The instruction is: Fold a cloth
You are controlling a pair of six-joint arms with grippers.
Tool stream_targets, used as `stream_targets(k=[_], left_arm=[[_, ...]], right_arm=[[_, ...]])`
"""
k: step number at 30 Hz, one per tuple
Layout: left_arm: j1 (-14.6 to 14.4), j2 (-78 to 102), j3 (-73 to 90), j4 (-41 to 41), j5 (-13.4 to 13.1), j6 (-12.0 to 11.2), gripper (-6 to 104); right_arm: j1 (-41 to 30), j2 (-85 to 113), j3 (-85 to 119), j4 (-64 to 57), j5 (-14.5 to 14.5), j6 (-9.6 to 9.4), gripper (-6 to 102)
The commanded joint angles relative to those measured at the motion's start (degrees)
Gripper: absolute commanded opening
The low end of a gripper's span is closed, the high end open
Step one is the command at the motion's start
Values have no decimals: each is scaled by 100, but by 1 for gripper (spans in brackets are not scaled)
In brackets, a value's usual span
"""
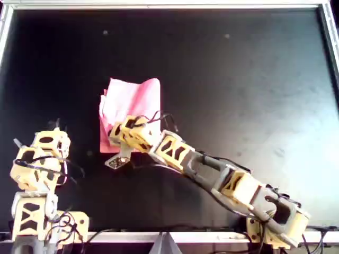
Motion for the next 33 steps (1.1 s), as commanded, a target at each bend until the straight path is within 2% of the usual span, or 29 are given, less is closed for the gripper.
stream_targets(k=[1, 4, 6, 9, 11, 14, 26, 33], left_arm=[[79, 88, -79, -35, 35, 18, 80], [79, 88, -79, -35, 35, 18, 80], [79, 88, -79, -35, 35, 18, 80], [79, 88, -79, -35, 35, 26, 80], [88, 88, -79, -35, 35, 26, 80], [114, 88, -79, -35, 0, 26, 80], [132, 88, -79, -35, -44, 26, 80], [132, 88, -79, -35, -44, 26, 80]], right_arm=[[26, 141, -694, 18, 26, -9, 1], [18, 44, -756, 18, 26, -18, 2], [18, 35, -756, 18, 26, -18, 8], [9, 35, -756, 18, 26, 35, 23], [9, 70, -721, 26, 26, -44, 34], [9, 220, -686, 132, 26, -44, 45], [18, 958, -615, 308, 26, -44, 46], [35, 1125, -624, 1204, 18, -53, 46]])
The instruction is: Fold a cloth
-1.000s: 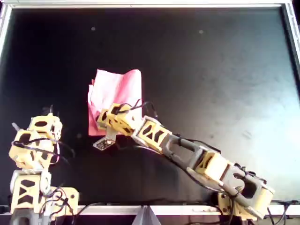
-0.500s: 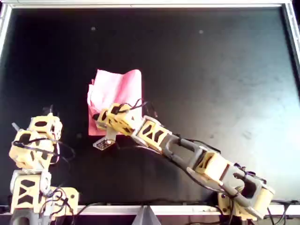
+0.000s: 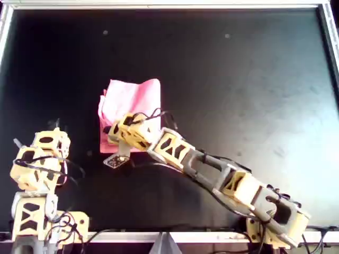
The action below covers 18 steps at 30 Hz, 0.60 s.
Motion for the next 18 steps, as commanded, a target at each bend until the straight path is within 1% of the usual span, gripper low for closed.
stream_targets(k=[1, 5, 11, 18], left_arm=[[132, 88, -79, -35, -44, 26, 80], [132, 88, -79, -35, -44, 26, 80], [132, 88, -79, -35, -44, 26, 80], [132, 88, -79, -35, -44, 26, 80]], right_arm=[[35, 896, -378, 501, 26, -26, 46], [35, 1002, -378, 782, 35, -26, 46], [26, 1072, -413, 782, 44, -26, 46], [26, 1608, -369, 791, 53, -44, 46]])
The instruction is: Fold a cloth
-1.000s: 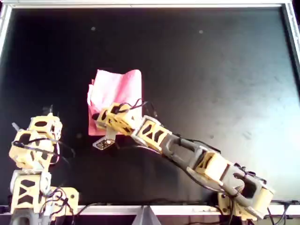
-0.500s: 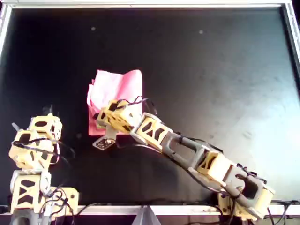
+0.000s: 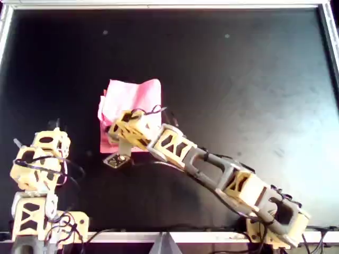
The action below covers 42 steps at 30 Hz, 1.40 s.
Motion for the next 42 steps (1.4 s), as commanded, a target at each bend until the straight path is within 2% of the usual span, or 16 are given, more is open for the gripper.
stream_targets(k=[1, 5, 11, 13, 17, 20, 25, 27, 31, 37, 42], left_arm=[[132, 88, -79, -35, -44, 26, 80], [132, 88, -79, -35, -44, 26, 80], [132, 88, -79, -35, -44, 26, 80], [132, 88, -79, -35, -44, 26, 80], [132, 88, -79, -35, -44, 26, 80], [132, 88, -79, -35, -44, 26, 80], [88, 88, -79, -35, 0, 18, 80], [62, 88, -79, -26, 44, -44, 80], [44, 88, -79, -26, 62, -62, 80], [44, 97, -79, -26, 62, -62, 80], [-185, 97, -79, -26, 62, -9, 80]], right_arm=[[26, 1063, -369, 105, 26, -44, 46], [9, 1178, -202, 114, 141, -44, 46], [-9, 2004, 1178, 123, 782, -44, 46], [-79, 2619, 1890, 123, 914, -44, 46], [-360, 4078, 3656, 123, 940, -44, 43], [-633, 5300, 5098, 123, 940, -44, 33], [-1362, 7603, 7409, 114, 940, -35, 2], [-1731, 8446, 8121, 114, 940, -35, -4], [-2654, 9932, 9255, 114, 940, -35, 1], [-4263, 11865, 10371, 114, 835, -35, 1], [-4939, 13078, 11118, 114, 861, -35, 1]])
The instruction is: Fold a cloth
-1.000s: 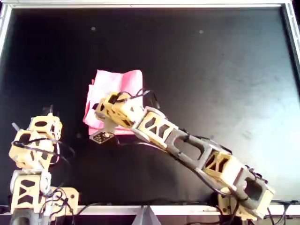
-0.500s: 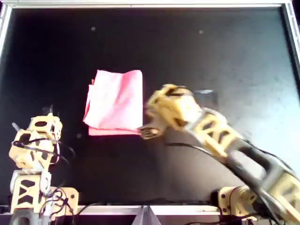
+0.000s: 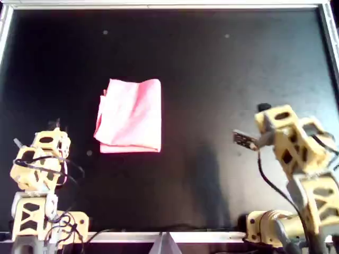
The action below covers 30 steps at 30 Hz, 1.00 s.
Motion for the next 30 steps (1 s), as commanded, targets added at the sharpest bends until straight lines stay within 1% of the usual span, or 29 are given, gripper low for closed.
stream_targets(k=[1, 4, 6, 7, 9, 14, 21, 22, 23, 24, 25, 27, 30], left_arm=[[-272, 105, -79, -26, 44, 35, 80], [-562, 105, -79, -26, 35, 35, 80], [-668, 105, -79, -26, 35, 35, 80], [-686, 105, -79, -26, 35, -26, 80], [-694, 105, -79, -26, 35, -35, 80], [-694, 105, -79, -26, 26, -44, 80], [-686, 105, -79, -18, 26, -44, 79], [-650, 114, -79, 26, 26, -44, 78], [-624, 114, -79, 132, 26, -44, 76], [-615, 114, -79, 299, 18, -44, 74], [-615, 123, -79, 501, 9, 18, 70], [-606, 132, -79, 896, 26, 35, 62], [-606, 141, -79, 1160, 26, 9, 48]], right_arm=[[-343, 940, 237, 79, 18, -35, 1], [-369, 1635, 738, 79, 62, -35, 1], [-378, 2004, 1116, 79, 70, -35, 1], [-387, 2241, 1336, 79, 79, -35, 1], [-457, 2663, 1872, 79, 176, -35, 1], [-765, 2707, 2364, 79, 686, -35, 1], [-773, 2698, 2593, 35, 738, -18, 1], [-782, 2698, 2751, -26, 677, -18, 2], [-791, 2698, 2962, -35, 659, 26, 2], [-791, 2707, 3217, -44, 650, 9, 2], [-800, 2716, 3463, -53, 650, -18, 2], [-817, 2733, 3902, -53, 650, -18, 2], [-896, 2742, 4140, -53, 650, -18, 2]])
